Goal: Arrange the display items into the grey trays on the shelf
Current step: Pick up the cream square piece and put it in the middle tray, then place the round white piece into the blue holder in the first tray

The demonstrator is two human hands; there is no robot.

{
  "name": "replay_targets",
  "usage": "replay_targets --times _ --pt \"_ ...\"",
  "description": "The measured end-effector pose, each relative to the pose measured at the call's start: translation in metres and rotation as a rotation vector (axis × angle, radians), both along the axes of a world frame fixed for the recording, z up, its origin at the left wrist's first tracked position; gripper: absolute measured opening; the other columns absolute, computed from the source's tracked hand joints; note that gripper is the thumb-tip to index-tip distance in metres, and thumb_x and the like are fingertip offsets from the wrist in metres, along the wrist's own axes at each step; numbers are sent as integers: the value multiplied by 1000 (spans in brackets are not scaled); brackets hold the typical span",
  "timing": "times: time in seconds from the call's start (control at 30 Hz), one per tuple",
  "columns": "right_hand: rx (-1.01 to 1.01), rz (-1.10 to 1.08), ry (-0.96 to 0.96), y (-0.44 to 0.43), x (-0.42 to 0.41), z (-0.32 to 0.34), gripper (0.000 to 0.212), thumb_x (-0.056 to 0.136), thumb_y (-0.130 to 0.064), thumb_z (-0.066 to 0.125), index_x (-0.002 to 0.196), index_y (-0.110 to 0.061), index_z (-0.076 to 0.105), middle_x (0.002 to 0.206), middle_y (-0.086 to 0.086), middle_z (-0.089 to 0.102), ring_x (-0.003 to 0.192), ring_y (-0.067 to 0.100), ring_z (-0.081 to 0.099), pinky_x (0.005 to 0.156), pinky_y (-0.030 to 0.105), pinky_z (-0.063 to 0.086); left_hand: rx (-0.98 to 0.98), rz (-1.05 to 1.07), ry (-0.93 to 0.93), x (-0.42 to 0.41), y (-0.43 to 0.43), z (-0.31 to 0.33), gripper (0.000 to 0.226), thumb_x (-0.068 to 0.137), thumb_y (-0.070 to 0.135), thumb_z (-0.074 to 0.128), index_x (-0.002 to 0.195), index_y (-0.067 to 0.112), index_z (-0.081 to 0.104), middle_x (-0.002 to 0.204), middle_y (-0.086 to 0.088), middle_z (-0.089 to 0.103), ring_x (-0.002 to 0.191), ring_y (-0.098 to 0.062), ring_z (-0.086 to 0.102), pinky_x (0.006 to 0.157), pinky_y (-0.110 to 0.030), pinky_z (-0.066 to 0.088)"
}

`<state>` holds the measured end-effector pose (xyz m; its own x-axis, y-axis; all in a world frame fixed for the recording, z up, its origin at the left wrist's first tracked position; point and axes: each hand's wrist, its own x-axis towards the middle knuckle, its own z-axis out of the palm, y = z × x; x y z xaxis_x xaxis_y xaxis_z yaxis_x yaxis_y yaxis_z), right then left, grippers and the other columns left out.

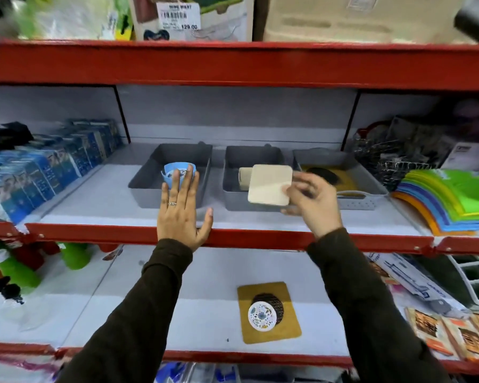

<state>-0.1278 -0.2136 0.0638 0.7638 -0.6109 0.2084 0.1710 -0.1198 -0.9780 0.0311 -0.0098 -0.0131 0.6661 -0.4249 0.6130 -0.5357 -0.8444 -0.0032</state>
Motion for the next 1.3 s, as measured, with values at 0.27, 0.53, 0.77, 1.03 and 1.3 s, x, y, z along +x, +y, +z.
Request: replay_targets --times 0.27,0.53,0.77,1.03,1.3 --pt "-118 -156 303 -53 152 5 36 86 -4 65 121 -6 60 114 8 67 101 31 67 79 47 60 -55 -46 -72 6 0 -4 83 85 47 38 153 11 8 161 -11 19 150 -32 18 124 -40 -6" --pt "-531 -222 491 -54 161 -6 28 84 -25 69 106 -7 71 109 12 72 105 31 66 98 41 52 -60 -45 -91 7 0 -6 87 84 46 39 154 12 1 159 -7 17 149 -31 20 124 -36 -10" --pt "-462 -198 -10 0 54 -6 17 85 -30 67 92 -14 70 85 -2 71 79 4 65 74 16 53 -33 -26 -126 9 -1 -4 83 85 44 40 153 9 10 161 -12 22 150 -33 17 124 -39 -8" --pt "-521 -34 631 28 -9 -209 29 79 -54 64 84 -25 67 85 -5 71 76 10 67 73 29 56 -45 -23 -143 8 -2 -9 82 84 42 42 154 8 15 161 -14 22 150 -33 16 123 -42 -4" --pt "-584 66 1252 21 1 -316 85 61 -53 78 132 -19 44 138 8 37 126 27 42 102 36 46 -86 -7 -159 11 -4 -12 81 84 44 41 154 9 17 161 -15 22 150 -32 14 123 -42 -4"
